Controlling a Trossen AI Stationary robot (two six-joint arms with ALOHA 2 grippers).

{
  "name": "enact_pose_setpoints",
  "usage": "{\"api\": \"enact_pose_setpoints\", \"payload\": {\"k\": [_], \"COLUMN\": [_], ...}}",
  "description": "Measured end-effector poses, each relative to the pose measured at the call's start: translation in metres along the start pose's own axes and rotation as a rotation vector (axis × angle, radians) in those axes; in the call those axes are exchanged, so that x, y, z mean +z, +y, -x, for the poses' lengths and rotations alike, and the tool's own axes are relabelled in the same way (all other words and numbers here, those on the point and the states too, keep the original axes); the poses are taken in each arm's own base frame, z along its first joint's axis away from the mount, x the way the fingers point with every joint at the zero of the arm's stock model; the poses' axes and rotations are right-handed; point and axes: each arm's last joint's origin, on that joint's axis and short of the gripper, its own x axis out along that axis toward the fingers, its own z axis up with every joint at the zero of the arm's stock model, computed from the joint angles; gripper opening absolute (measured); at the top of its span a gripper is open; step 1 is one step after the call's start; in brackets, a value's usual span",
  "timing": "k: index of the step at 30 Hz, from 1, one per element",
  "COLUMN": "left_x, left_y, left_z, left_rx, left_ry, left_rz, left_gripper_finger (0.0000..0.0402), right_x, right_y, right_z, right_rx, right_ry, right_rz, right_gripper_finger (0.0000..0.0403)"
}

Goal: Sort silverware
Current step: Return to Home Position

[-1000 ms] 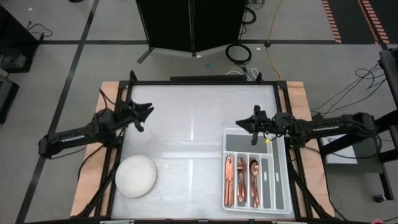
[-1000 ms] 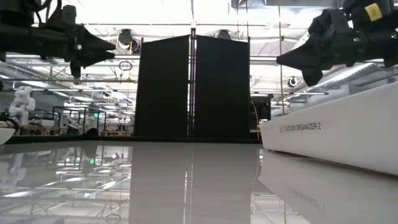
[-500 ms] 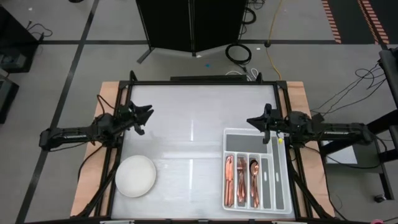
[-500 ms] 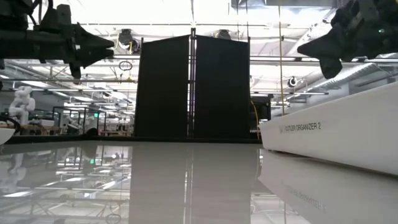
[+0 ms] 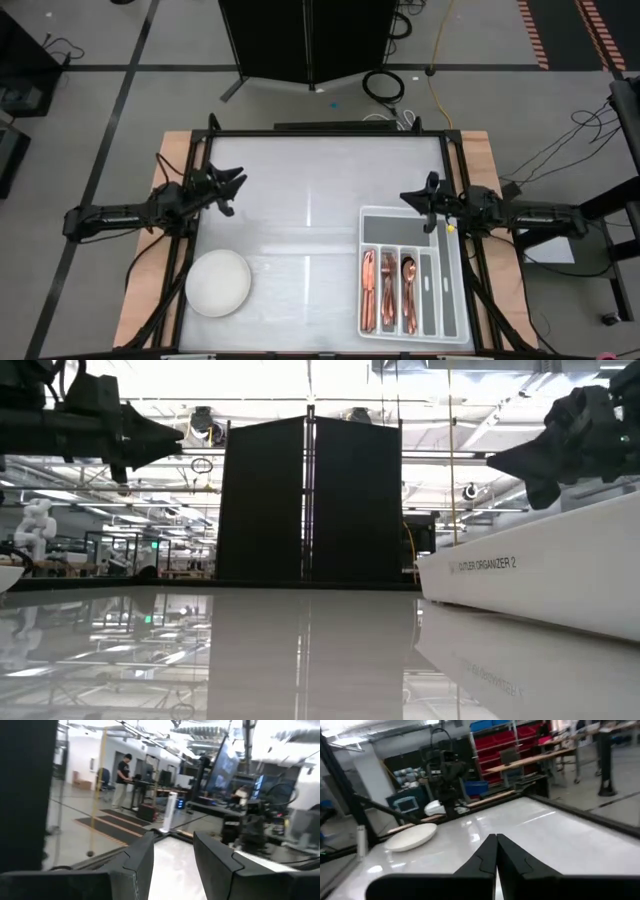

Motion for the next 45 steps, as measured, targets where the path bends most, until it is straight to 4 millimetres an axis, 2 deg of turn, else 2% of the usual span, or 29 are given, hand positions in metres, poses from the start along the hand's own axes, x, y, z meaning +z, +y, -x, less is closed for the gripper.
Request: {"api": "enact_pose_setpoints", "payload": {"k": [5, 8, 12, 45], "left_x": [-0.0016, -0.0034, -0.0063, -0.0076], "left_y": [0.0017, 0.0019, 0.0022, 0.0023], "left_z": [-0.0005, -0.0011, -0.0010, -0.0009], "left_rx": [0.059, 0.067, 0.065, 0.061], "left_ry": [0.010, 0.027, 0.057, 0.068], "left_rz": [-0.037, -0.053, -0.112, -0.109], "left_gripper_finger": [0.0138, 0.0138, 0.0138, 0.0138], "right_x": [-0.0058, -0.0066, -0.0077, -0.0077], "right_y": [-0.0041, -0.0055, -0.0054, -0.0055], "right_z": [0.0000, -0.0009, -0.0016, -0.0016], "right_rx": [-0.097, -0.141, -0.133, -0.138], "right_ry": [0.051, 0.052, 0.066, 0.065], "right_rz": [0.109, 0.092, 0.081, 0.078], "right_gripper_finger": [0.0000, 0.0000, 0.0000, 0.0000]}}
